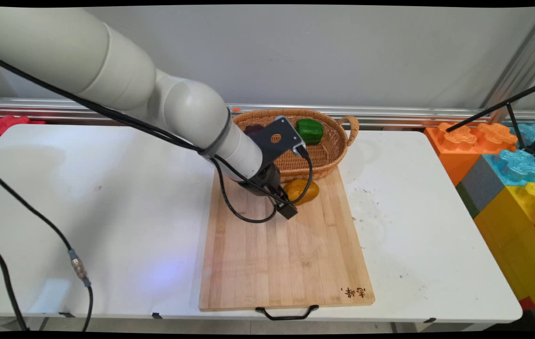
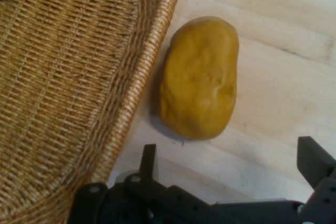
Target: Pick up the potato from the cutting board
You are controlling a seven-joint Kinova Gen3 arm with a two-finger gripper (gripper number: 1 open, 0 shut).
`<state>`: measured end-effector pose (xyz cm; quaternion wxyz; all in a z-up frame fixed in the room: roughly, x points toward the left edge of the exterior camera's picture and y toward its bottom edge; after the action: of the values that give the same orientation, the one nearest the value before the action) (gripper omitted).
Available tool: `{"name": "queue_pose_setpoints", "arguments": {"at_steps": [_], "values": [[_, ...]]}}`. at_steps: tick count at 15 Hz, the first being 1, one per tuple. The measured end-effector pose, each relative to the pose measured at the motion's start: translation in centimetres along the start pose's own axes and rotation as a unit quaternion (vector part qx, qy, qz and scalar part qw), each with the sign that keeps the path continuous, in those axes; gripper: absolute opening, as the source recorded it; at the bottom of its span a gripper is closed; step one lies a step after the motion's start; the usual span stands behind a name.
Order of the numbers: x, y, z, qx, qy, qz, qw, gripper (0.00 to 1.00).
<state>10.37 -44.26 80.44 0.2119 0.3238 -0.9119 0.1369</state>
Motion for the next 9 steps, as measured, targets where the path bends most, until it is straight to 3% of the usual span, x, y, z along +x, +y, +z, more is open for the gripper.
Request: {"name": "queue_pose_setpoints", "arguments": {"at_steps": [9], "values": [[-0.4,0.7,2.7,0.02,0.021,-0.032,0.9991,1.0]]}}
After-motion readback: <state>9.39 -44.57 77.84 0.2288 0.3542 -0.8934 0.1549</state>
